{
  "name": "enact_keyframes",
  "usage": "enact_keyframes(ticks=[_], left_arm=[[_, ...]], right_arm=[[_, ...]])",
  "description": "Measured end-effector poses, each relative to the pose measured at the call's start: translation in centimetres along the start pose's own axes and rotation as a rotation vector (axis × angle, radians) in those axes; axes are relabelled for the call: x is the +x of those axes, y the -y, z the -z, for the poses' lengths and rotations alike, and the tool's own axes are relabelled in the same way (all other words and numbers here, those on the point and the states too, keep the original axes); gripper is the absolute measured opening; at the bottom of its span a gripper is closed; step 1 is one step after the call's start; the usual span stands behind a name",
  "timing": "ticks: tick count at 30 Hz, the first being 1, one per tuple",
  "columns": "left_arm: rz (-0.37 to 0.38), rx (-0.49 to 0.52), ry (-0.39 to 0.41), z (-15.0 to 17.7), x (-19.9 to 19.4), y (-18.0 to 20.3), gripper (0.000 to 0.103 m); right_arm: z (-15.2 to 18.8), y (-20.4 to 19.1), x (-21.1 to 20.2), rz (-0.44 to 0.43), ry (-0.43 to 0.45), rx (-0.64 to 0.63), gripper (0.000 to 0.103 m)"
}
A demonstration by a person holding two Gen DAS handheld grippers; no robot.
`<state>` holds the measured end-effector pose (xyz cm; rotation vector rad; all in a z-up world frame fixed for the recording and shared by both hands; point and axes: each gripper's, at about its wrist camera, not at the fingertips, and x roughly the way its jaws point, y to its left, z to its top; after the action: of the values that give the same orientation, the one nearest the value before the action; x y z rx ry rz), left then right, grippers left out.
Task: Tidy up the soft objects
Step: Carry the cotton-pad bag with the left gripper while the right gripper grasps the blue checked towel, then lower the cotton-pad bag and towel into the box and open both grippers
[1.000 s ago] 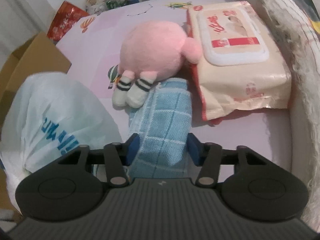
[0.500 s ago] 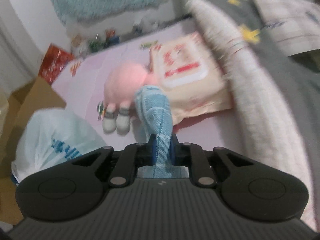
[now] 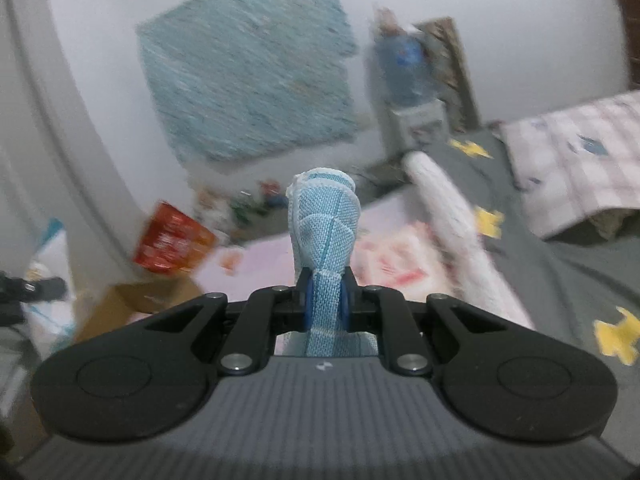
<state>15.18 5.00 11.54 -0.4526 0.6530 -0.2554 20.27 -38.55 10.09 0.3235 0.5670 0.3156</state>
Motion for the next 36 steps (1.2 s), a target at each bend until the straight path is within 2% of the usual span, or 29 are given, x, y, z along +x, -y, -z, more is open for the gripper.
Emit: enact_keyframes(ticks=[6, 11, 12, 16, 23, 29, 36], left_arm=[[-0.077, -0.016, 0.062, 0.3, -5.4, -3.6, 0.035], [-0.178, -0.044, 0.085, 0.5, -8.0, -7.9, 0.035], [-0.203, -0.037, 0.083, 0.5, -8.1, -8.9, 0.035], [-0.386, 0.042, 0.066, 0.4, -7.1, -12.1, 0.035], [-0.505, 0.073, -0.099, 0.1, -3.1, -18.8, 0.035], [-0.505, 0.149, -0.246, 0.6, 1.1, -21.0, 0.035], [-0.567, 0.22, -0.331, 2.3, 4.1, -22.4, 0.036]], right_arm=[[0.2, -6.9, 0.4, -0.223, -0.042, -0.003, 0.011], [2.2, -14.1, 4.2, -0.383, -0.162, 0.008, 0.011], [2.8, -15.7, 5.4, -0.407, -0.192, 0.013, 0.011], [5.2, -21.1, 10.1, -0.456, -0.315, 0.048, 0.011], [10.9, -29.1, 19.0, -0.391, -0.519, 0.109, 0.011], [14.2, -30.4, 24.5, -0.302, -0.611, 0.199, 0.011], [17.6, -30.8, 28.7, -0.216, -0.695, 0.261, 0.012]])
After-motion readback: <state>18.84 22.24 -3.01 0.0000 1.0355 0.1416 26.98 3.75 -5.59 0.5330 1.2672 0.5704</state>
